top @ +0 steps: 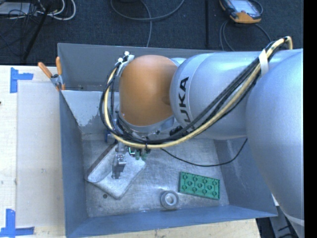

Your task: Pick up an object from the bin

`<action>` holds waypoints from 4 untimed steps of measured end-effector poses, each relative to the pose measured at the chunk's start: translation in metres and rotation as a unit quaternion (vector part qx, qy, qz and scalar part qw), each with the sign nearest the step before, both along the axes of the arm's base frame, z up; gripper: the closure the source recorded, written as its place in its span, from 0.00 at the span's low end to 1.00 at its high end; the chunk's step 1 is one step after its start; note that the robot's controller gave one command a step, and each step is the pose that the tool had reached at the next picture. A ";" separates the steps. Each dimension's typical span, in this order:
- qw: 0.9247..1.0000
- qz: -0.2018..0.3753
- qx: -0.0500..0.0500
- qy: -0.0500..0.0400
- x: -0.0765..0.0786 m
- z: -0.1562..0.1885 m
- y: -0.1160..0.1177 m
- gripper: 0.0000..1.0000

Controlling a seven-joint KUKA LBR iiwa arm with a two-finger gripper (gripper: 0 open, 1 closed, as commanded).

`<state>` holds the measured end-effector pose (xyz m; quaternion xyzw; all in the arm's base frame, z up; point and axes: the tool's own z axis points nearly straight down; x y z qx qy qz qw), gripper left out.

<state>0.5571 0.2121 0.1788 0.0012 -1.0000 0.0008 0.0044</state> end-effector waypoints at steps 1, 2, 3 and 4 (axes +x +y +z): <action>1.000 0.017 0.004 -0.002 0.047 -0.082 -0.019 0.00; 0.952 0.305 0.006 -0.014 0.033 -0.079 -0.042 0.00; 0.953 0.304 0.002 0.000 0.030 -0.079 -0.047 1.00; 0.879 0.477 0.002 -0.006 -0.019 0.091 -0.092 1.00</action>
Offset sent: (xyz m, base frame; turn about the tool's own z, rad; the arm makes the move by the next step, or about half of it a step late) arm 0.0519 -0.0270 -0.1071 -0.0327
